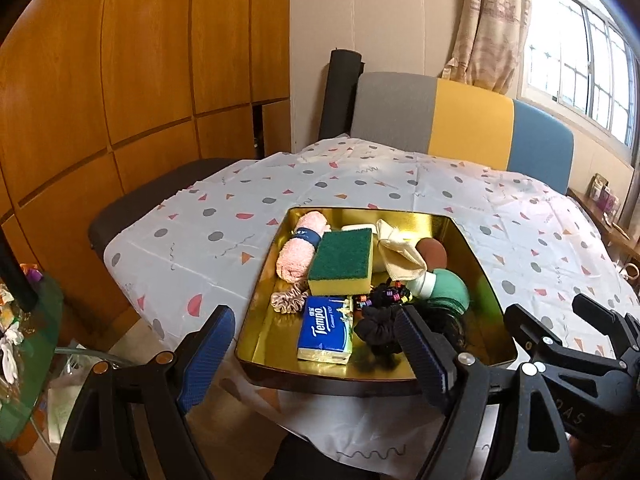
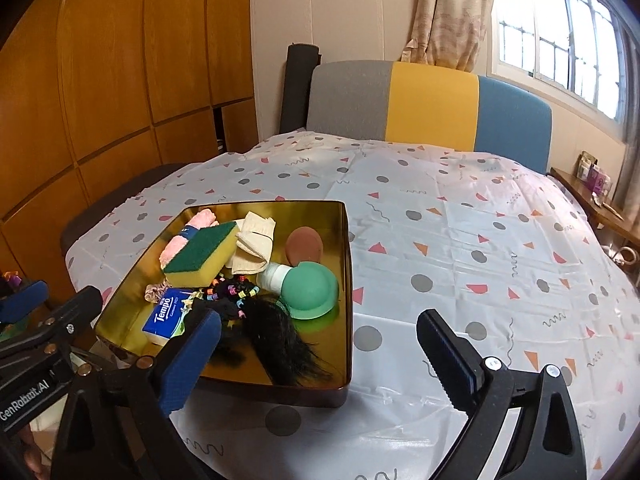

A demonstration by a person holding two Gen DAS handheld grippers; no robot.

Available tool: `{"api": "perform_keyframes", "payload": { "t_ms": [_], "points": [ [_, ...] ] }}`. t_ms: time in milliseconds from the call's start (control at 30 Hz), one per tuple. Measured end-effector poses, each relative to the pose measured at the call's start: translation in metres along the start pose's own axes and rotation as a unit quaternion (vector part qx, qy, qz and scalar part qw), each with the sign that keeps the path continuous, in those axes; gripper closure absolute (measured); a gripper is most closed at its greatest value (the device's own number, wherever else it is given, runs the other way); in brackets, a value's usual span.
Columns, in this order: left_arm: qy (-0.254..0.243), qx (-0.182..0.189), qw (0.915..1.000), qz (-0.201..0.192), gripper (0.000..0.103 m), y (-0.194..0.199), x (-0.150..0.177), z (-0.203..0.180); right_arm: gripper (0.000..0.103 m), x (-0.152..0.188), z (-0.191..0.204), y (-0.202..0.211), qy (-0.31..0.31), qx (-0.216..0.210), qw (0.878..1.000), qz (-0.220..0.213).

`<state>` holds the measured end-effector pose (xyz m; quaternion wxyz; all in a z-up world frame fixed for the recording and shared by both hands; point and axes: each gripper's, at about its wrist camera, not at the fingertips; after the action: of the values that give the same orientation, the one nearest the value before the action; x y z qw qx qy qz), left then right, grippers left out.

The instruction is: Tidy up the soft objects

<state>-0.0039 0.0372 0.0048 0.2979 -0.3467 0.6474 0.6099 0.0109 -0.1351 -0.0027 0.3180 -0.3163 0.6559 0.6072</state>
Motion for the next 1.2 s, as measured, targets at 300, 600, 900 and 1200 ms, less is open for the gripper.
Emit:
{"api": "perform_keyframes", "payload": {
  "t_ms": [300,600,900,1200],
  "points": [
    [0.006,-0.009,0.9999,0.006,0.019,-0.0039,-0.0002,0.0041,0.004,-0.0014,0.0027,0.0016,0.003,0.0,1.0,-0.004],
    [-0.001,-0.01,0.9999,0.006,0.019,-0.004,0.001,0.0023,0.004,-0.0019,0.0015,0.0021,0.003,0.002,1.0,-0.006],
    [-0.001,-0.011,0.9999,0.009,0.019,-0.0048,0.0011,0.0031,0.004,-0.0023,0.0011,0.0024,0.002,0.002,1.0,-0.007],
    [0.001,-0.013,0.9999,0.008,0.019,-0.0037,0.0009,0.0039,0.004,-0.003,0.0023,0.0028,0.003,0.003,1.0,-0.009]
  ]
}}
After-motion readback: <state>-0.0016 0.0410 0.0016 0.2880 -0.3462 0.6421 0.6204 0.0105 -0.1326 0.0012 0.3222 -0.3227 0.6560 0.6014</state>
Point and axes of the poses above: each gripper's, at about its wrist camera, not at the fingertips, and y roughly against the way its jaws point, z to its left, x to its underside, and after that the axes turned 7 degrees about x, right-handed
